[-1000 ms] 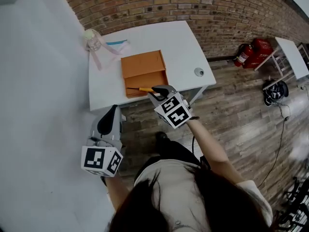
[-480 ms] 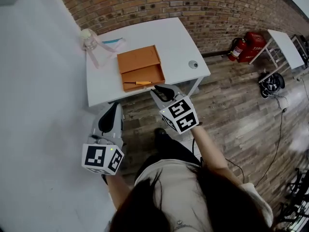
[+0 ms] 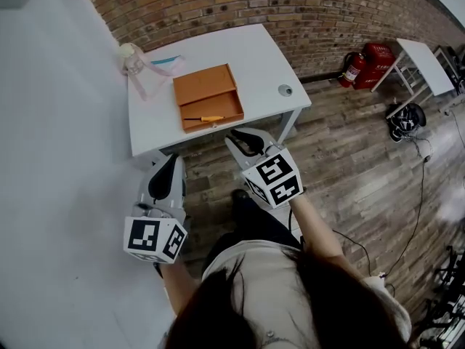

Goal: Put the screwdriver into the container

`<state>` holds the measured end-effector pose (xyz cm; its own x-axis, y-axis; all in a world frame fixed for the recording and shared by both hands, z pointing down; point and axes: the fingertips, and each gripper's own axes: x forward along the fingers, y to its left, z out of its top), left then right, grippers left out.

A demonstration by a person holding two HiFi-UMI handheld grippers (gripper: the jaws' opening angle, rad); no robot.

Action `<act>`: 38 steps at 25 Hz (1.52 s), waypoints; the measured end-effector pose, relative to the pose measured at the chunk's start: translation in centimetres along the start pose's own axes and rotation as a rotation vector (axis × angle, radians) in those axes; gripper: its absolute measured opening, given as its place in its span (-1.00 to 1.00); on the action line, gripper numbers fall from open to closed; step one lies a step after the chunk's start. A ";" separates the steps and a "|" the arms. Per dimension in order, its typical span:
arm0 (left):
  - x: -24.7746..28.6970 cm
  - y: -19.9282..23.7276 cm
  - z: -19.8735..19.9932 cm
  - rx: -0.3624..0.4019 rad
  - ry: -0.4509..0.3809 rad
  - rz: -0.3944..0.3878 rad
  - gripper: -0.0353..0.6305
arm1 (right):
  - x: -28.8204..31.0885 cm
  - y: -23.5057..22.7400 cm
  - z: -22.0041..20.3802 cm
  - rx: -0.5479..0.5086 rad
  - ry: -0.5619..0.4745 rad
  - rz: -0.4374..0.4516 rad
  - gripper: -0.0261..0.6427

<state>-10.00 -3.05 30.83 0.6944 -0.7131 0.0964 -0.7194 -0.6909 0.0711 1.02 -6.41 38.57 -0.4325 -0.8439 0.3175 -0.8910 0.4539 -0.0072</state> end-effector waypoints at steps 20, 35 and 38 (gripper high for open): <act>-2.3 -2.5 -1.0 -0.006 0.005 -0.037 -0.89 | -5.6 2.4 0.8 0.015 -0.088 -0.053 -0.82; -2.8 -4.2 -0.3 0.007 -0.018 -0.054 -0.89 | -9.4 3.3 2.7 0.004 -0.180 -0.081 -0.91; -3.1 -4.5 -0.1 0.002 -0.026 -0.049 -0.89 | -9.8 3.6 2.7 -0.013 -0.184 -0.083 -0.91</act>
<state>-8.97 2.26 30.36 0.7289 -0.6813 0.0673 -0.6846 -0.7252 0.0735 1.70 2.71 32.85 -0.3765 -0.9161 0.1375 -0.9233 0.3832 0.0249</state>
